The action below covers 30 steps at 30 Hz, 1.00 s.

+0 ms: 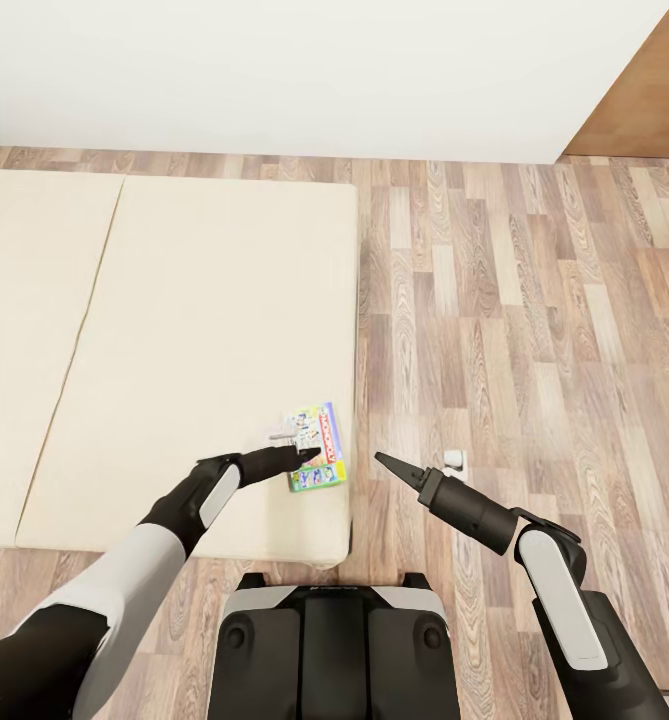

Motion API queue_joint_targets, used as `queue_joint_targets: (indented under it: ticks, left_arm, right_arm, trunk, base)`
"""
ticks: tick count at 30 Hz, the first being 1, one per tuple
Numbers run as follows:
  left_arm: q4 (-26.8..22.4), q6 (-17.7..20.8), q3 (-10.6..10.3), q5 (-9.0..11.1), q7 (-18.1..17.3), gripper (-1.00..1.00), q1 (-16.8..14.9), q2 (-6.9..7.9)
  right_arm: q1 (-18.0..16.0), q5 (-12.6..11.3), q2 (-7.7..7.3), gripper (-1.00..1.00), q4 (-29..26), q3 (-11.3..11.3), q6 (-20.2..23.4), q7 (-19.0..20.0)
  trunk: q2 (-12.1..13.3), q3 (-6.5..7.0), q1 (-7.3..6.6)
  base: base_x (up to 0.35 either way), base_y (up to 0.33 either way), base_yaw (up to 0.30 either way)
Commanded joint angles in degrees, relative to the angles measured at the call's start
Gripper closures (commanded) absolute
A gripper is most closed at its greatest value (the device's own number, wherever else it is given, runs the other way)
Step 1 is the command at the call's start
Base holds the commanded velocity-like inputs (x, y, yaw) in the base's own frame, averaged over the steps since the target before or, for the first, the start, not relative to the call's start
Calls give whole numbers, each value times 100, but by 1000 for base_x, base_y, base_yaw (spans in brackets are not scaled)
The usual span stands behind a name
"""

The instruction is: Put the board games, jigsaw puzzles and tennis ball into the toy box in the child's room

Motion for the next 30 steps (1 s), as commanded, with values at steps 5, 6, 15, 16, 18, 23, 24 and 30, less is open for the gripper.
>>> queue_joint_targets:
  ticks: [5,6,15,16,18,23,24,30]
  left_arm:
    - [2,68,4,51,588,-100,-1,-28]
    - [2,67,5,54,683,-100,-1,-35]
    - [303,23,15,55,859,-100,-1,-210]
    - [315,19,17,54,861,-100,-1,-220]
    - [338,12,21,50,863,-100,-1,-241]
    - [357,13,23,26,860,-100,-1,-261]
    - [356,11,21,25,844,-100,-1,-263]
    - [337,6,14,34,785,-100,-1,-262]
  right_arm:
    - [-2,-10,1,-100,-1,-3,29,5]
    - [-2,-10,0,-100,-1,-3,29,5]
    - [-2,-10,-1,-100,-1,-3,29,7]
    - [-2,-10,-1,-100,-1,-3,29,6]
    - [-2,-10,-1,-100,-1,-3,29,6]
    - [-2,-10,-1,-100,-1,-3,29,5]
    - [-2,-10,-1,-100,-1,-3,29,5]
    - [-2,-10,-1,-100,-1,-3,29,6]
  trunk:
    - [-8,-6,4]
    - [-8,-6,4]
    - [-8,-6,4]
    - [-8,-6,4]
    - [-8,-6,4]
    - [-8,-6,4]
    - [-8,-6,4]
    - [-8,-6,4]
  base:
    - [0,0,0]
    - [0,0,0]
    - [0,0,0]
    - [0,0,0]
    - [0,0,0]
    - [0,0,0]
    - [0,0,0]
    - [0,0,0]
